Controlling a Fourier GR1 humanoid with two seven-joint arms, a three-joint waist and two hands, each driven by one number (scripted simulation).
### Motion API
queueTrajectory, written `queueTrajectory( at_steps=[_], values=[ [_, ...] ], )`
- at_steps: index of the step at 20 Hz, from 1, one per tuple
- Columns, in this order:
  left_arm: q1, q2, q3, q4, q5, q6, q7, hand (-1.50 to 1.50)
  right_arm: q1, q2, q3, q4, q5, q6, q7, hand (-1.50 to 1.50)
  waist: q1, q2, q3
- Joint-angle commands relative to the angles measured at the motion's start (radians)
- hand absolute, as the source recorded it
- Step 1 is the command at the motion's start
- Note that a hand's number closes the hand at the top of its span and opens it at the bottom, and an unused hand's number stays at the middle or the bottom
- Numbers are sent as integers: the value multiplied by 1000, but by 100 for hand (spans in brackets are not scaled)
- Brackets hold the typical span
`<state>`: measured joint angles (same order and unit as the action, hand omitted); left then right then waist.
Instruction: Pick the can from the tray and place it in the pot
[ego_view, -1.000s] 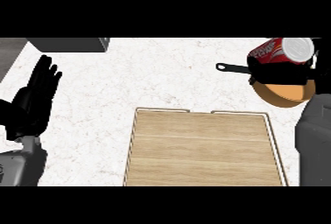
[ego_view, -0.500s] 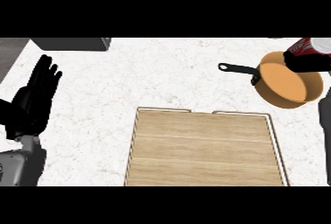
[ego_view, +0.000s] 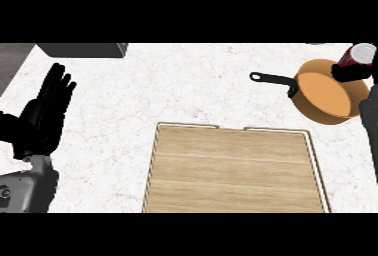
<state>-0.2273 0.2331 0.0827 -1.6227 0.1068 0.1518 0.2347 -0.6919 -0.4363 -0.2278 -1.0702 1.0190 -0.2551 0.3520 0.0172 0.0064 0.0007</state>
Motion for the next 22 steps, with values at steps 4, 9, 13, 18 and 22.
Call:
queueTrajectory(
  at_steps=[4,9,13,18,22],
  values=[
    [-5,-6,-14,6,-17,-9,-11,0,-105,-1,-137,349,-141,-51,-117,-150,15,6,1],
    [-32,7,-1,-24,-21,9,46,0,-133,-2,-193,446,-287,58,-306,-150,10,3,2],
    [-8,4,3,-43,14,-21,43,0,-152,28,-314,436,-439,18,-445,-150,16,3,3],
    [42,-21,-13,-27,-31,1,-15,0,-163,-24,-424,451,-580,59,-547,-150,2,0,1],
    [60,2,14,-52,-10,-18,13,0,-120,-46,-482,437,-675,100,-582,-150,-7,-5,0]
  ],
)
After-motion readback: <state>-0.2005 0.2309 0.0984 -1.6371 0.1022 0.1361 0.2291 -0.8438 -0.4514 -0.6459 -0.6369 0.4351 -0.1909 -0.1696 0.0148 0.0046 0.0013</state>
